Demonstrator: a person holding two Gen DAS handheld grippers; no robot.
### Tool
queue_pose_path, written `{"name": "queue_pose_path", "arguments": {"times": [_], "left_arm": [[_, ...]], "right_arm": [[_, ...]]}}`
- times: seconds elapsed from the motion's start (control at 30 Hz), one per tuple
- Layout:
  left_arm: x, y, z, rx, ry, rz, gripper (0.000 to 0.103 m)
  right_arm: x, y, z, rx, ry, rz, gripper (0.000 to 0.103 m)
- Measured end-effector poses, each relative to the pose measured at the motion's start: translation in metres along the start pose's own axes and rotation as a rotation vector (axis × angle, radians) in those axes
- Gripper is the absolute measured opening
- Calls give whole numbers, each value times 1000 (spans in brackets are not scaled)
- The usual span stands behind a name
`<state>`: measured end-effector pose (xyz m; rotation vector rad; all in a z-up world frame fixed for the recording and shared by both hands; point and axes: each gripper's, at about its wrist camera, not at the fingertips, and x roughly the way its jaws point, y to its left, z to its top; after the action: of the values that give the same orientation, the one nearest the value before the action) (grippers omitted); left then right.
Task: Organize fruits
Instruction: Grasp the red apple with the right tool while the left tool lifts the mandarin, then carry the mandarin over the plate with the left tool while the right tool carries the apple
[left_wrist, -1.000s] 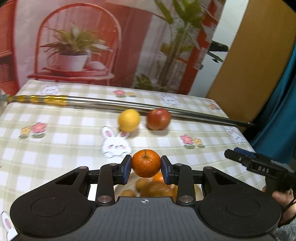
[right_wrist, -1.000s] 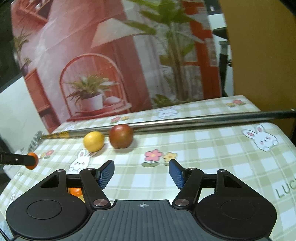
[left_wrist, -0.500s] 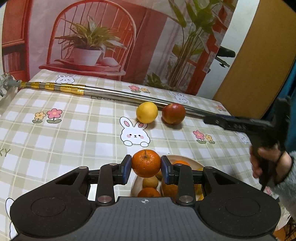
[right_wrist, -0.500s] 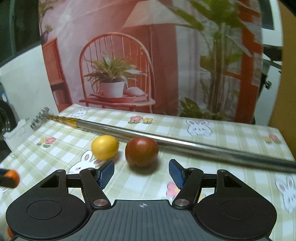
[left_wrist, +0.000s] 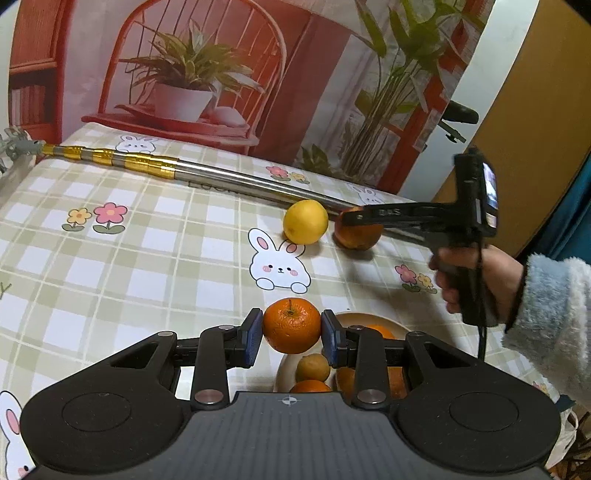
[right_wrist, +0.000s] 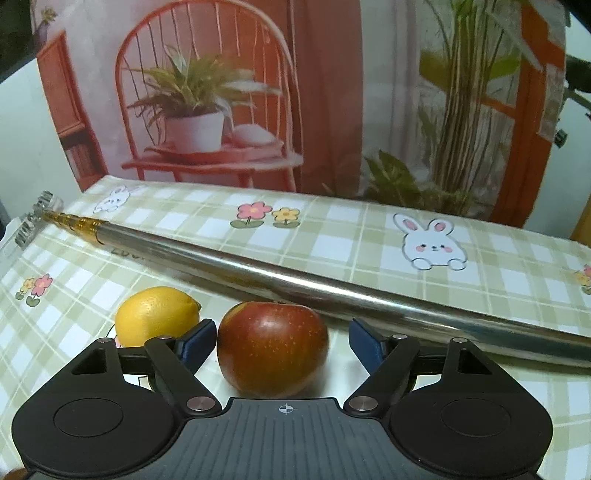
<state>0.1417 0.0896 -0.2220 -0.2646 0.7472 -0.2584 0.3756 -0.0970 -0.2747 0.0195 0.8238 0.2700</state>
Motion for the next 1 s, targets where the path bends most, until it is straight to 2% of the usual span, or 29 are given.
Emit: {"name": "queue_pose_path", "arguments": {"times": [0.07, 0.17, 0.33, 0.67, 1.0], "left_arm": [[2, -1, -1, -4, 6, -6, 36], [4, -4, -2, 0, 12, -11, 36], [5, -7, -2, 4, 12, -17, 36], [8, -9, -4, 11, 29, -24, 36], [10, -8, -2, 9, 32, -24, 36]], "right_arm": [[7, 1, 1, -2, 26, -2, 75], [6, 2, -2, 4, 26, 16, 65], [-15, 3, -15, -11, -2, 24, 65], [-66, 16, -68, -147, -33, 58, 64], [-54, 21, -57, -149, -85, 39, 64]]}}
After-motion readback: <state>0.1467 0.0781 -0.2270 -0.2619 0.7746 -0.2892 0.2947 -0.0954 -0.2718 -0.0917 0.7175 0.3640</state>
